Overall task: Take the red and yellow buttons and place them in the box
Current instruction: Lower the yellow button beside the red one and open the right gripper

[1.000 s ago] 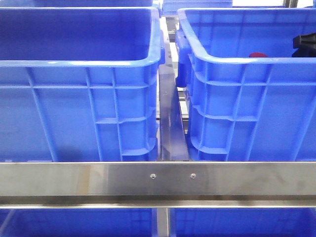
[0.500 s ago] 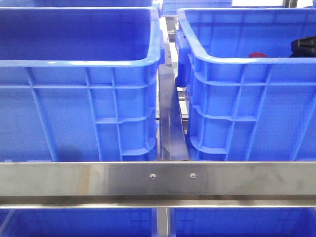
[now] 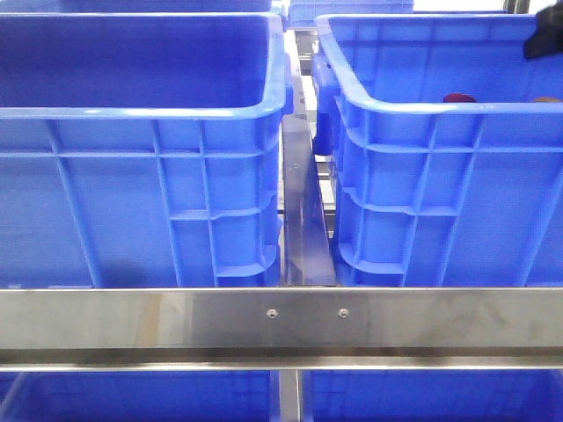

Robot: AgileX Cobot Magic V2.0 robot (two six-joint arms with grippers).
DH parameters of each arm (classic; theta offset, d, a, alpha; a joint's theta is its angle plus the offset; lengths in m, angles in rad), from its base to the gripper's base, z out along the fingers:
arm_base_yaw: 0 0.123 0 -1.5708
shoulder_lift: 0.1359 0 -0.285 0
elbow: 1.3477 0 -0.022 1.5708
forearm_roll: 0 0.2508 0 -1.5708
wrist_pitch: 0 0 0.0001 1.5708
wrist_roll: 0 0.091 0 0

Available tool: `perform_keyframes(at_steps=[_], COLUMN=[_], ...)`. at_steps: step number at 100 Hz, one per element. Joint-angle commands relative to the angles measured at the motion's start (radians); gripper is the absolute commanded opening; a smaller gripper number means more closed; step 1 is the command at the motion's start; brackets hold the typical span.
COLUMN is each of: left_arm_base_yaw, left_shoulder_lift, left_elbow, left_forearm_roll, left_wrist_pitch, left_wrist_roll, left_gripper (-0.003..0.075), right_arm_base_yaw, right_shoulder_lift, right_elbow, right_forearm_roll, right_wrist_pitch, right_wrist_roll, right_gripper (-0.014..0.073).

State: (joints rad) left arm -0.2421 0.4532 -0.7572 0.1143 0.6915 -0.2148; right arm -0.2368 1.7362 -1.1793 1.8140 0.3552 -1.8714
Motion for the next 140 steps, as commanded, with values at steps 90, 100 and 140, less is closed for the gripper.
perform_keyframes(at_steps=[90,100,140], left_arm_base_yaw=[0.003,0.003,0.003], left_shoulder_lift=[0.006,0.006,0.006], left_elbow=[-0.024,-0.024,-0.024], left_forearm_roll=[-0.001,-0.001,-0.001], left_wrist_pitch=[-0.066,-0.066,-0.066], left_wrist_roll=[-0.009,-0.009,-0.009], left_gripper=[-0.0019,-0.0019,-0.0019], right_arm_base_yaw=[0.192,0.192,0.192], right_shoulder_lift=[-0.975,-1.091,-1.401], right_elbow=[0.499,0.581,0.783], right_forearm_roll=[0.105,0.105,0.105], right_wrist_pitch=[-0.192,-0.195,-0.233], right_wrist_roll=[0.008,0.008,0.008], right_gripper=[0.0507,0.0507,0.0349])
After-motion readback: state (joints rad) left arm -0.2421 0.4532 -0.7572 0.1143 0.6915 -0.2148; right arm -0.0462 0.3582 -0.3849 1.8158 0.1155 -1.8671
